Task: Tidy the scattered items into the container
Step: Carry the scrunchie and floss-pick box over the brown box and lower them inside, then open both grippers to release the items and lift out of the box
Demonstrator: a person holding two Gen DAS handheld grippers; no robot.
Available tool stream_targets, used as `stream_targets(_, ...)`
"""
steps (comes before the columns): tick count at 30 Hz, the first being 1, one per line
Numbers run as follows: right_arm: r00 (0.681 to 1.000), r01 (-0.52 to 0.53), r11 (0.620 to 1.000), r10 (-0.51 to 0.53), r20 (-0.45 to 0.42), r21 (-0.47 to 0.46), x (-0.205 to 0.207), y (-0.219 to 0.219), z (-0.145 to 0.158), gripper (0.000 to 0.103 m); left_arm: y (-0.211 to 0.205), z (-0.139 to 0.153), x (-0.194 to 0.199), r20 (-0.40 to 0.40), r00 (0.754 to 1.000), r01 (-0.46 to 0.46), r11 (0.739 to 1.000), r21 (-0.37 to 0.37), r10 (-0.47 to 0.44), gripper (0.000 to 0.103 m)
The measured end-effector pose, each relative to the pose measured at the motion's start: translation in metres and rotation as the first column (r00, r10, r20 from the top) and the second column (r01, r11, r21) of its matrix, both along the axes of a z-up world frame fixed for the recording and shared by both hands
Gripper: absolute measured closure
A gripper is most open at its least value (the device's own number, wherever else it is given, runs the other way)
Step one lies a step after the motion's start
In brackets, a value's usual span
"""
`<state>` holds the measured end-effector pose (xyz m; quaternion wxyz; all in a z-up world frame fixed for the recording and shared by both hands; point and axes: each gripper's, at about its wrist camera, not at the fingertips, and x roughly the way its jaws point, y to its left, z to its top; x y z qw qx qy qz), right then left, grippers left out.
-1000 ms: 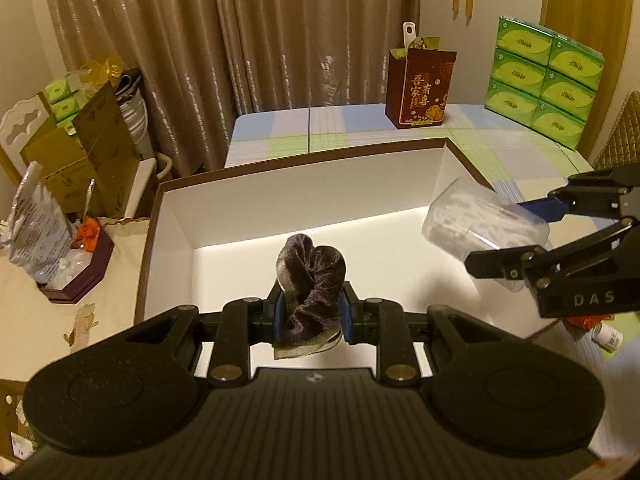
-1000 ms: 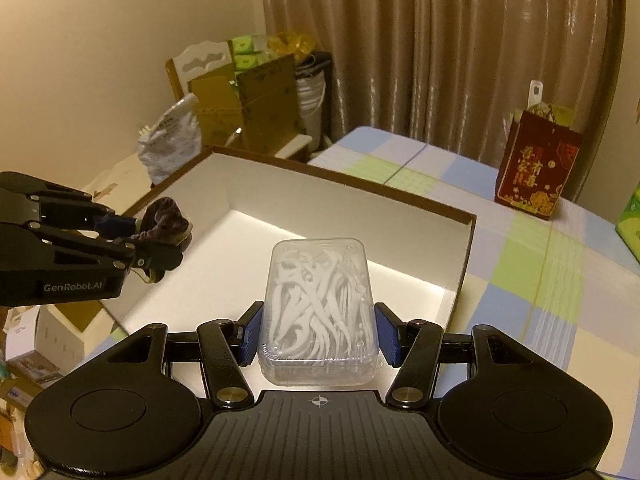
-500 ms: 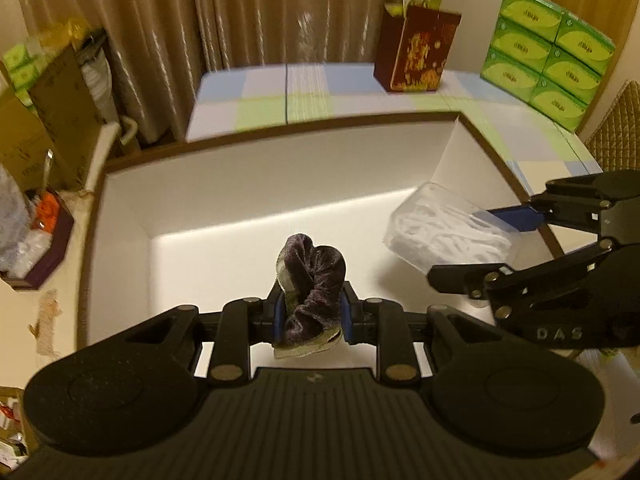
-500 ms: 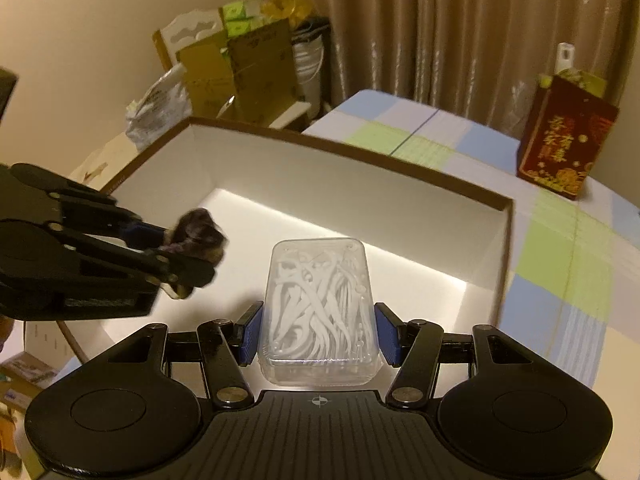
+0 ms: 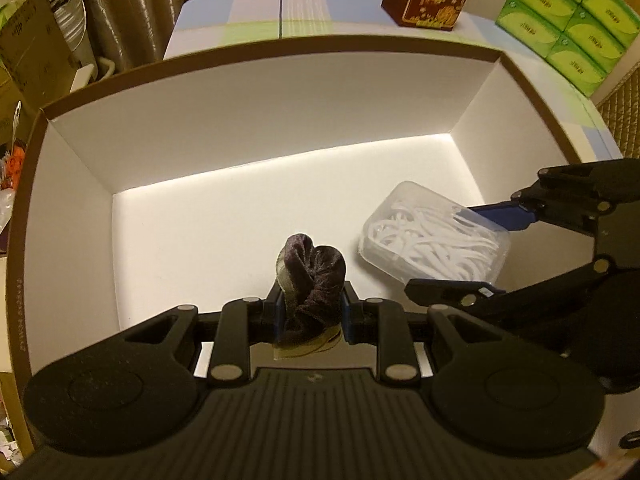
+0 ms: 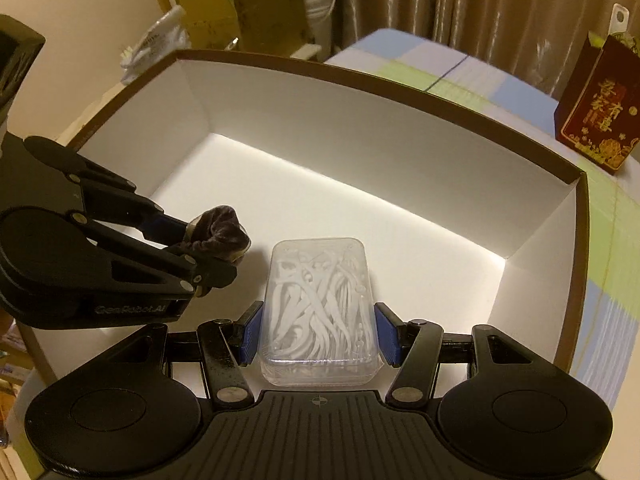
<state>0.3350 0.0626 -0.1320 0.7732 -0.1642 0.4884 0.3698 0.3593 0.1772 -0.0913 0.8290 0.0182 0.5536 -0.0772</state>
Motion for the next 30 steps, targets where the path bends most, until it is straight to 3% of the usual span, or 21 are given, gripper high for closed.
stream_targets(4, 1.000, -0.012, 0.999, 0.011, -0.025, -0.034, 0.007, 0.004, -0.005, 0.049, 0.003, -0.007, 0.008, -0.037, 0.999, -0.010, 1.000, -0.013, 0.009, 0.079)
stream_targets(7, 0.997, -0.047, 0.998, 0.045, -0.055, -0.039, 0.007, 0.006, -0.008, 0.048, 0.005, -0.010, 0.010, -0.058, 0.998, -0.030, 1.000, -0.007, 0.030, 0.063)
stream_targets(10, 0.997, -0.068, 0.996, 0.066, -0.038, -0.053, 0.005, 0.006, -0.007, 0.037, 0.005, -0.011, 0.009, -0.058, 0.998, -0.037, 0.999, 0.018, 0.038, 0.047)
stream_targets(16, 0.996, -0.090, 0.994, 0.089, -0.018, -0.056, -0.002, 0.000, 0.001, 0.018, 0.011, -0.008, 0.003, -0.061, 0.996, -0.063, 0.997, 0.036, 0.065, 0.026)
stream_targets(30, 0.996, -0.065, 0.998, 0.064, 0.061, 0.016, -0.038, -0.022, 0.034, 0.005, 0.005, 0.029, -0.024, 0.016, 0.994, -0.110, 0.993, 0.045, 0.110, 0.018)
